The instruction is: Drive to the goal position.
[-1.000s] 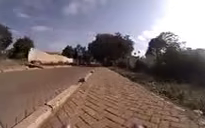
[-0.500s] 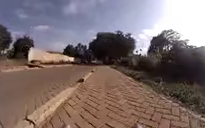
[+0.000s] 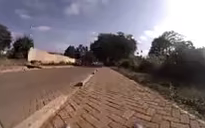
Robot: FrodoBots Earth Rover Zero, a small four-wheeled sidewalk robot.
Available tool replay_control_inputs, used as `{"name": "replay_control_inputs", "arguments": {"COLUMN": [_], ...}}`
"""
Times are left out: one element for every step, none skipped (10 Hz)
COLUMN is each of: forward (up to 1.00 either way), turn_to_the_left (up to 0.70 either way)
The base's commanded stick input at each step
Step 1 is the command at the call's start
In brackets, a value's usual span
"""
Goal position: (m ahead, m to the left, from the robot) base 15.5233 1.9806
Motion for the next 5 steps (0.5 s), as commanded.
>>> {"name": "replay_control_inputs", "arguments": {"forward": [0.7,0.7,0.7,0.7,0.7], "turn_to_the_left": [0.0,0.0,0.0,0.0,0.0]}}
